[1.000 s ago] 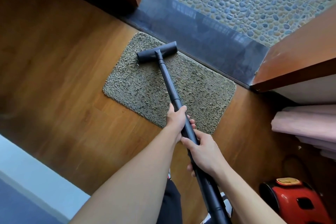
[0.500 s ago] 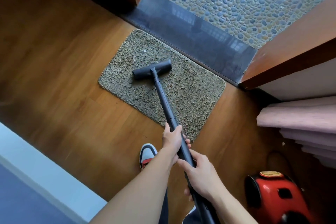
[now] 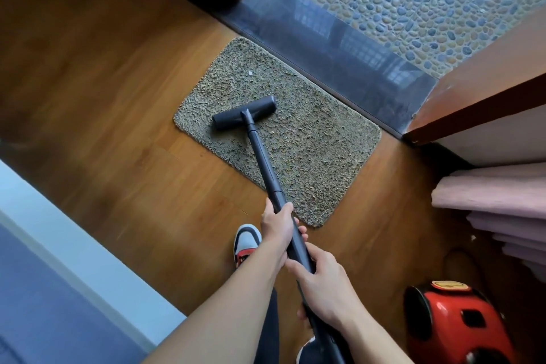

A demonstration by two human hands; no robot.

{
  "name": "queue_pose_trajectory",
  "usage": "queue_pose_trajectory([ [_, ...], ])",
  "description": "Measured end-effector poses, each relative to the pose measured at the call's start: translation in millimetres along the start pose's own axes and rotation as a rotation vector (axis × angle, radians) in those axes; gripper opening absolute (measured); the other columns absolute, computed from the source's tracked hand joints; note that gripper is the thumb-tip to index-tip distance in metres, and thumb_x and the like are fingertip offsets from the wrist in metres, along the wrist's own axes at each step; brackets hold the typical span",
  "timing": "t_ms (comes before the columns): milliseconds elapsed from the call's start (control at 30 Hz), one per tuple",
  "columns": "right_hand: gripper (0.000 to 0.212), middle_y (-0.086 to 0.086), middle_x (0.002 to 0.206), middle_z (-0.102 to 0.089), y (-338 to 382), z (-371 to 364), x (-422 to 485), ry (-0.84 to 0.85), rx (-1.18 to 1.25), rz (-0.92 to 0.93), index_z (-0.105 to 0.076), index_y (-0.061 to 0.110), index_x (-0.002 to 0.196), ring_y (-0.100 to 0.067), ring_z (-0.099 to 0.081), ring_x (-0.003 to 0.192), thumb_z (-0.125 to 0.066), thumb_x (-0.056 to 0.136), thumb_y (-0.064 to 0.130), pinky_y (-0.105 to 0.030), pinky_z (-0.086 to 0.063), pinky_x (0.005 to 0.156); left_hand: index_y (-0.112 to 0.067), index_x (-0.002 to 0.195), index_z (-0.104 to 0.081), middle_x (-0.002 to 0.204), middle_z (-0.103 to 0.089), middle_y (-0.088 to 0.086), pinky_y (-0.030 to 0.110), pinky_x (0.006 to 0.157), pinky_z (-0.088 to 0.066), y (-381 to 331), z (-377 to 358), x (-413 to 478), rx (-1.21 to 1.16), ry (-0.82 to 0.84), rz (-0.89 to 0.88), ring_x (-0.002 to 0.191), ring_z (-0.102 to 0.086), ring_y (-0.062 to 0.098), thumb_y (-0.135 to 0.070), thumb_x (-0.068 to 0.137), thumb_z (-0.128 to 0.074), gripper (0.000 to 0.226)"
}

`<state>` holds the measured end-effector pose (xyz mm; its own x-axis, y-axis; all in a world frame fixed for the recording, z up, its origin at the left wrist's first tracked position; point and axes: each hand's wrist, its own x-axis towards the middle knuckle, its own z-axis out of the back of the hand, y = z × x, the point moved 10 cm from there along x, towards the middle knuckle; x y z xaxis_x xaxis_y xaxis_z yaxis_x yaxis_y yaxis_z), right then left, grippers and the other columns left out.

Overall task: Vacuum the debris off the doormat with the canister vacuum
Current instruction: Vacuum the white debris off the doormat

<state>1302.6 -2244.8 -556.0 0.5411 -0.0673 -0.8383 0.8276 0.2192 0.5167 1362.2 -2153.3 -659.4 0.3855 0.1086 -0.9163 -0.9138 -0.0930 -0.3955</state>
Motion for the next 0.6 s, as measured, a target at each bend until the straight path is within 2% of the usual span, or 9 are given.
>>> queue_pose_trajectory([
  [200,0.005,0.005,0.049,-0.059,41,-16,32,0.015,-0.008,0.023,-0.060,0.022,0.096,-0.031,-0.066,0.041,-0.059,0.096,0.027,-0.035,-0.052,0.039,-0.026,0.155,-0.032,0.067,-0.048,0.009,0.024,0.040,-0.047,-44,13,29,0.024,-0.004,-0.022,0.041,-0.050,0.015,-0.016,0.103,-0.051,0.056],
  [333,0.008,0.002,0.053,-0.058,70,-23,54,-0.006,-0.002,0.028,-0.061,0.017,0.100,-0.025,-0.063,0.037,-0.058,0.098,0.025,-0.031,-0.048,0.036,-0.025,0.153,-0.035,0.064,-0.047,0.007,0.023,0.040,-0.047,-77,19,48,0.029,0.008,-0.018,0.039,-0.049,0.015,-0.014,0.103,-0.049,0.053],
  [467,0.009,0.001,0.057,-0.060,98,-27,75,-0.031,-0.007,0.033,-0.062,0.018,0.102,-0.021,-0.061,0.036,-0.059,0.098,0.025,-0.027,-0.045,0.036,-0.030,0.158,-0.026,0.064,-0.047,0.008,0.023,0.040,-0.046,-108,22,65,0.027,0.030,-0.004,0.039,-0.048,0.015,-0.015,0.104,-0.050,0.061],
  [600,0.002,0.001,0.061,-0.060,117,-32,96,-0.041,-0.008,0.018,-0.061,0.028,0.096,-0.030,-0.067,0.045,-0.061,0.097,0.029,-0.032,-0.049,0.039,-0.034,0.159,-0.021,0.065,-0.047,0.009,0.024,0.041,-0.047,-135,25,80,0.033,0.045,0.004,0.041,-0.049,0.016,-0.015,0.104,-0.049,0.065],
])
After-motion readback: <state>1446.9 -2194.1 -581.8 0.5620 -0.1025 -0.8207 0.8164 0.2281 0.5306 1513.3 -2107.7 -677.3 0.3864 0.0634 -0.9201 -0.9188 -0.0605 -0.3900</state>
